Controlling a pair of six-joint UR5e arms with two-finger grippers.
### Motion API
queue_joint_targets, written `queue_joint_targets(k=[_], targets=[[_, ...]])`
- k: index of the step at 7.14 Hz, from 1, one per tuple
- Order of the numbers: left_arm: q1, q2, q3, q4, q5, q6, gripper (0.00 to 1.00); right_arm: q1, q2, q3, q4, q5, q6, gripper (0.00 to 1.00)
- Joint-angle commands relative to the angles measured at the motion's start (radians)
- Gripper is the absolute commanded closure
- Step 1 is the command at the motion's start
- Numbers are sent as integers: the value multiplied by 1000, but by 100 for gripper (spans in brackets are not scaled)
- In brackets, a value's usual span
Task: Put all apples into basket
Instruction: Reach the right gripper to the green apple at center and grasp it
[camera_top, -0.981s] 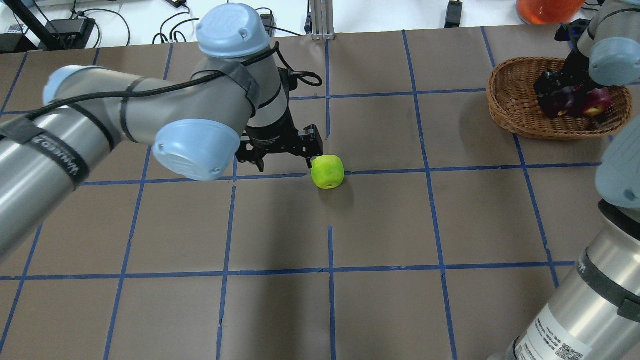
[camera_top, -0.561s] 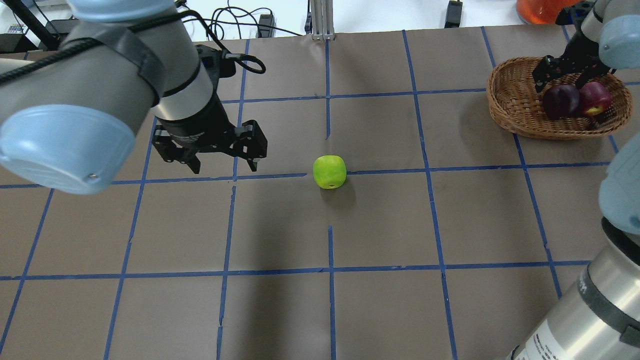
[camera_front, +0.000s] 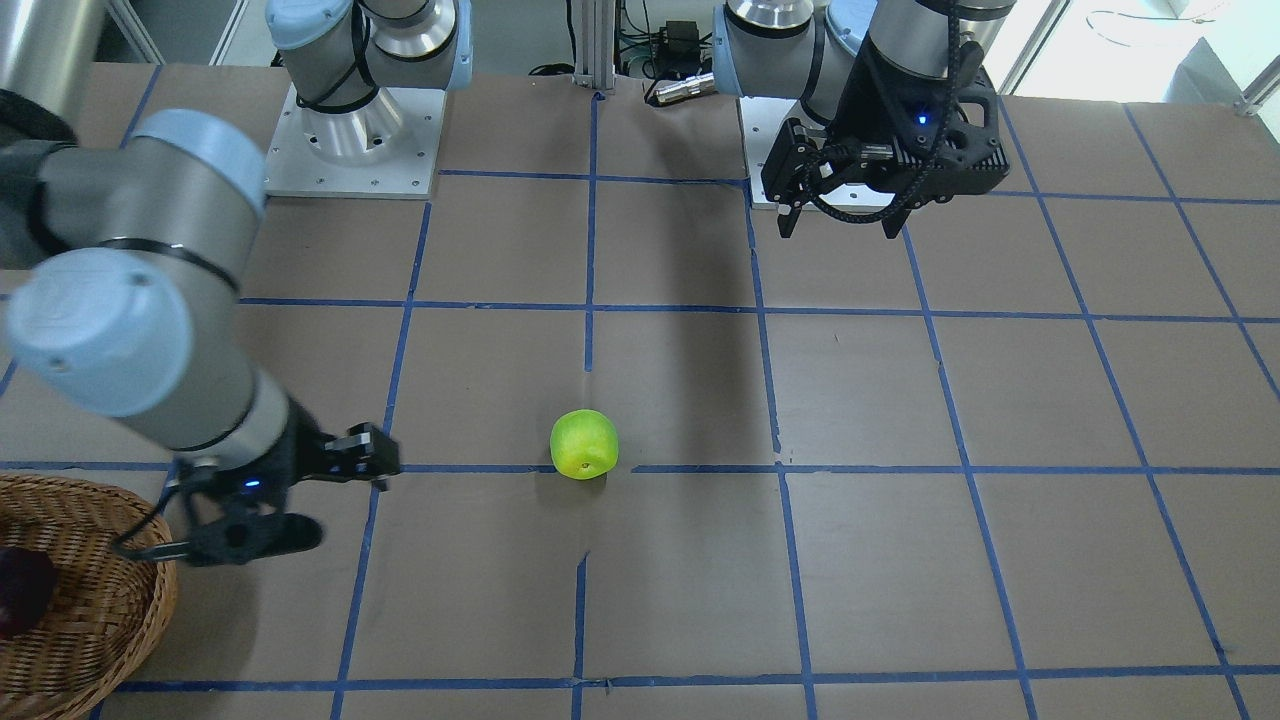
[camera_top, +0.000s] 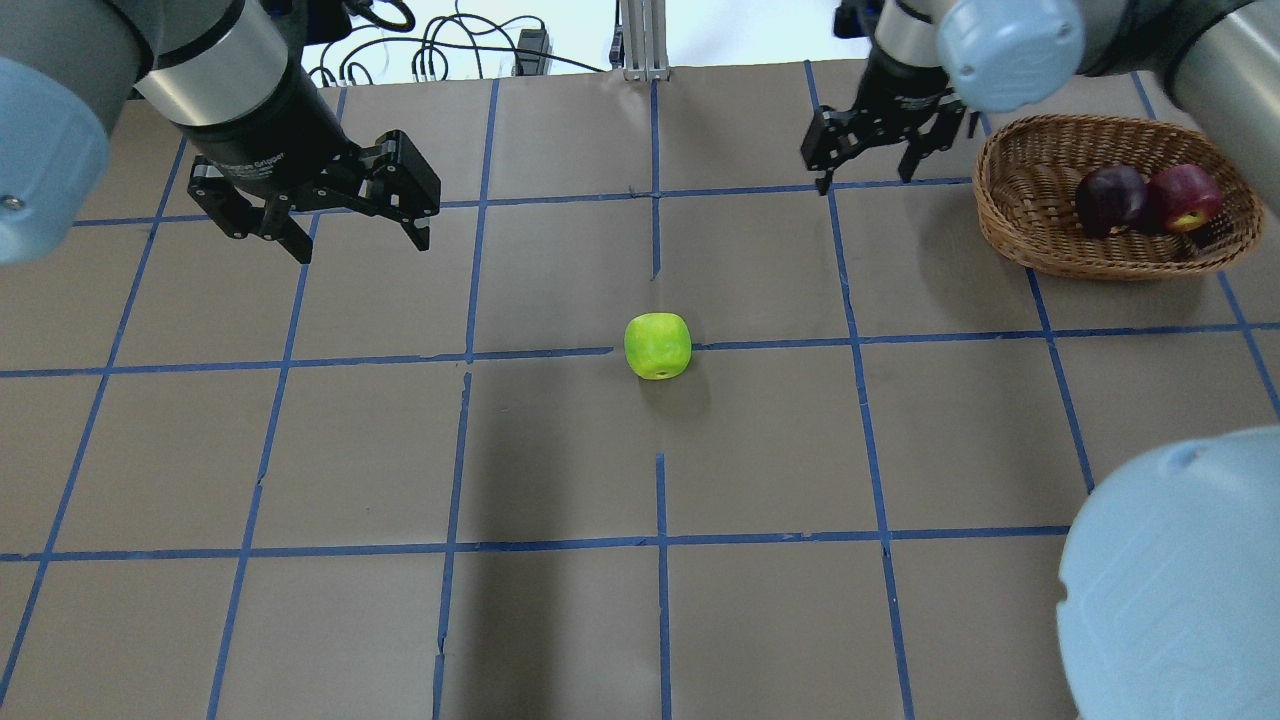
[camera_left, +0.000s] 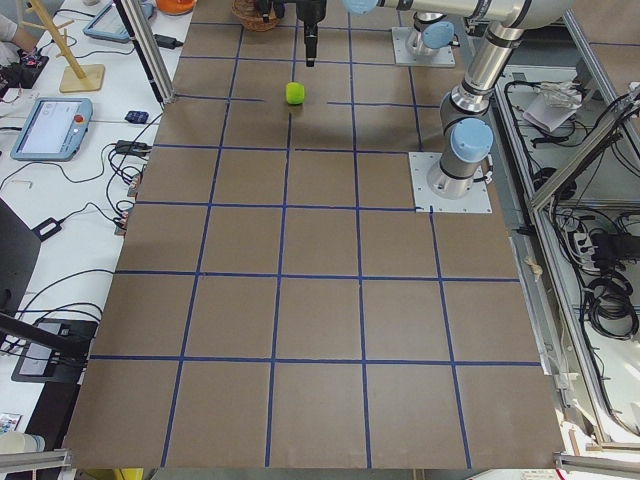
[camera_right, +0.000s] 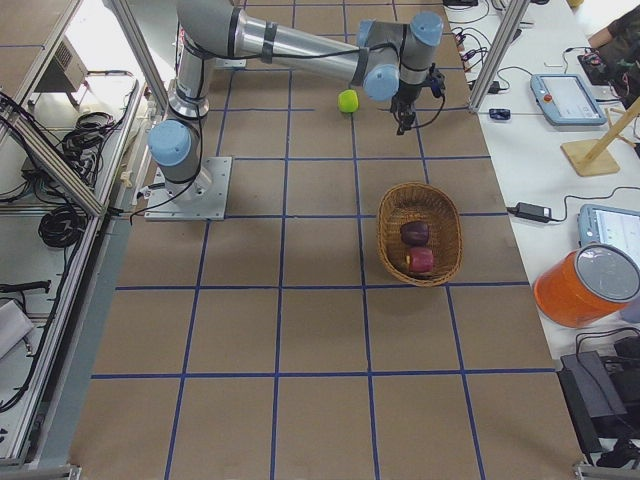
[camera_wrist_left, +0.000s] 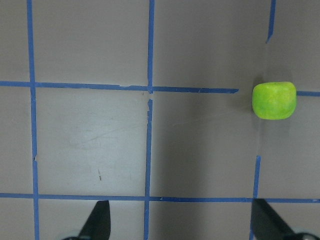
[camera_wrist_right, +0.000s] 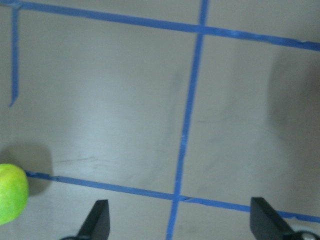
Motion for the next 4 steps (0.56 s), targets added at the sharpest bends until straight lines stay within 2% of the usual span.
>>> queue_joint_targets(k=[1, 2, 3, 4], targets=[[-13, -15, 18, -18, 10, -8, 0, 182, 67, 24, -18, 90, 87, 0], [-14, -15, 16, -19, 11, -6, 0, 235, 95, 39, -79, 99, 104, 0], [-16, -15, 16, -16, 10, -6, 0, 268, 101, 65, -91, 99, 118, 0], [-17, -14, 13, -18, 10, -5, 0, 268, 101, 87, -117, 101, 126, 0]])
